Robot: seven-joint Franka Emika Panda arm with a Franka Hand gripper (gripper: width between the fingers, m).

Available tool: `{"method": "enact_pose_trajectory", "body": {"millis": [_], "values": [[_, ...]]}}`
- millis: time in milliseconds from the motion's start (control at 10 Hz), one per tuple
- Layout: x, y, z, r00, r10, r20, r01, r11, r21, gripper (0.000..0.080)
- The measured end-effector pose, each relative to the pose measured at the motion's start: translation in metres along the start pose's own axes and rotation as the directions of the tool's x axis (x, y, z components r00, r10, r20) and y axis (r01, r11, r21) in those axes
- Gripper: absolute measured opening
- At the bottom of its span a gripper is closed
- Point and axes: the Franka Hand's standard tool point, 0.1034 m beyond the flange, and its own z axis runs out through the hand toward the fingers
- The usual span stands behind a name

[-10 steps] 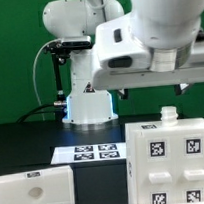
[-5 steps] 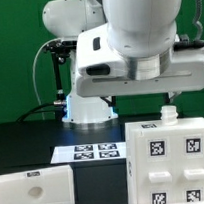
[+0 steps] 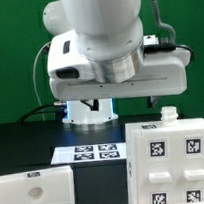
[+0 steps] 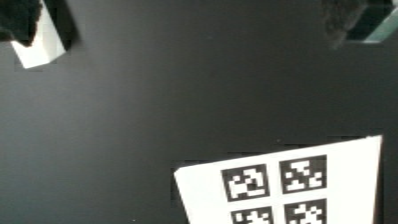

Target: Assemble cabinet

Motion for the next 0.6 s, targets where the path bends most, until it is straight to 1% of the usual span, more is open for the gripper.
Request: {"method": "enact_pose_trajectory", "body": {"millis": [100, 200, 300, 400, 500, 600], "values": [[0.000, -0.004, 0.003, 1.000, -0.013, 0.003, 0.013, 1.000, -0.012, 0.0797], [0.001, 0.001, 0.003, 1.000, -0.002, 0.003, 0.002, 1.000, -0.010, 0.0797], [0.001, 0.002, 0.003, 1.000, -0.001, 0.003, 0.001, 1.000, -0.009, 0.0797], [0.001, 0.008, 0.001, 1.000, 0.013, 0.006, -0.013, 1.000, 0.010, 0.0797], [0.004, 0.028, -0.005, 0.998, 0.061, 0.004, -0.061, 0.996, 0.061, 0.0797], [0.004, 0.042, -0.009, 0.993, 0.120, 0.021, -0.121, 0.988, 0.099, 0.0797]]}}
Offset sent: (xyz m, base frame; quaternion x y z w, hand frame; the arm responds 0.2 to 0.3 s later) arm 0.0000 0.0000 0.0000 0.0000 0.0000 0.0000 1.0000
